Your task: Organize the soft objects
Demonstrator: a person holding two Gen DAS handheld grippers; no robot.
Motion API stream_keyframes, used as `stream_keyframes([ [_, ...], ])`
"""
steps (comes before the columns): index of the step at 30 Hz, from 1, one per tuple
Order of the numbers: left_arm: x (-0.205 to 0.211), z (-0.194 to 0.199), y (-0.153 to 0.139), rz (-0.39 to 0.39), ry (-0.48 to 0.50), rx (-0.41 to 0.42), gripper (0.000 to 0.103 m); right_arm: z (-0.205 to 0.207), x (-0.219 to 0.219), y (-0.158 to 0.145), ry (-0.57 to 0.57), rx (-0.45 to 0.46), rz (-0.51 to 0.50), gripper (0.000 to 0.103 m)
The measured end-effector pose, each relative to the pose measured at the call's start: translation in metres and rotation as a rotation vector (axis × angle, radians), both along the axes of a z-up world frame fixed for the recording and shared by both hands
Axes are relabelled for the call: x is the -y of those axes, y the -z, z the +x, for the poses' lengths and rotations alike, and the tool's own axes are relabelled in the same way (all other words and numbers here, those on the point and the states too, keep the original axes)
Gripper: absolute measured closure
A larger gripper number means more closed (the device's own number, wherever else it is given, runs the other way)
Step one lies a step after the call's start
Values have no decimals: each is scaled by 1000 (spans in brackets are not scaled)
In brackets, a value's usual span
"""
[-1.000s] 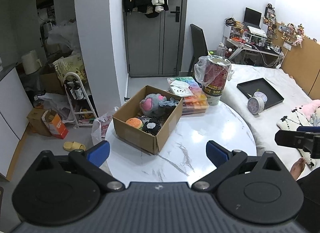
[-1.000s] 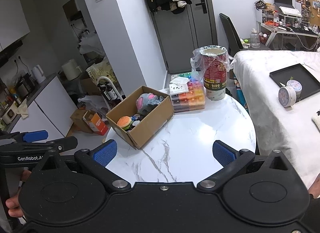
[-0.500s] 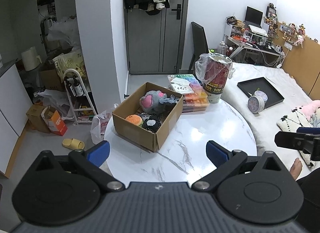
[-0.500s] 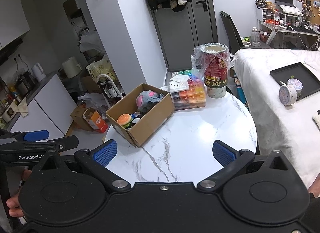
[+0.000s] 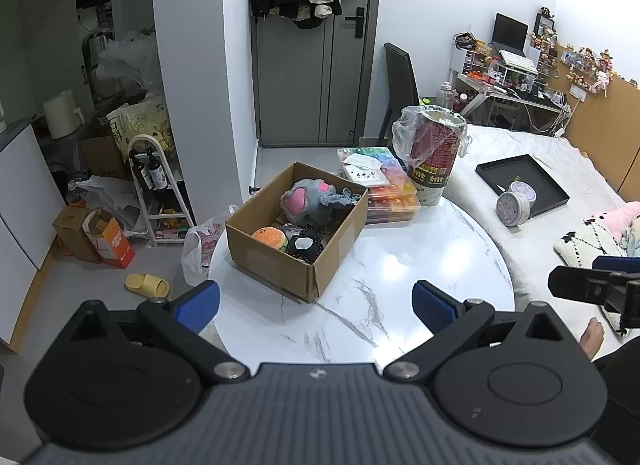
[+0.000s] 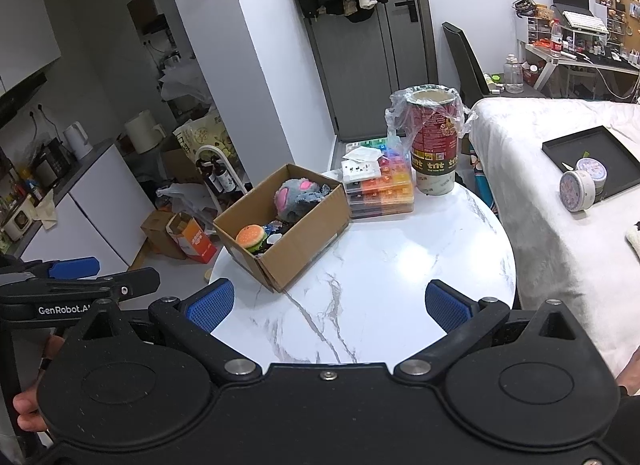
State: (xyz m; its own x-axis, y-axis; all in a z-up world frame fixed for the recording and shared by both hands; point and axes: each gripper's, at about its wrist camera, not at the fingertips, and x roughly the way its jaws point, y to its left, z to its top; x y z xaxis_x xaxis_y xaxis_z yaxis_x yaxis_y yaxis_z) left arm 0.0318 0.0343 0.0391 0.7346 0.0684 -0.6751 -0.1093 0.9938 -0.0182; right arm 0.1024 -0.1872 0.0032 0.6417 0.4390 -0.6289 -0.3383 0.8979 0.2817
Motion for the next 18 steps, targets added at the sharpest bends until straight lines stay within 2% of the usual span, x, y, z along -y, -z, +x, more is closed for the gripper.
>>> stream_keyframes([
  [18,-1,0,1,1,3,-3,1,-1,-4,1,-7,-3,-10,0],
])
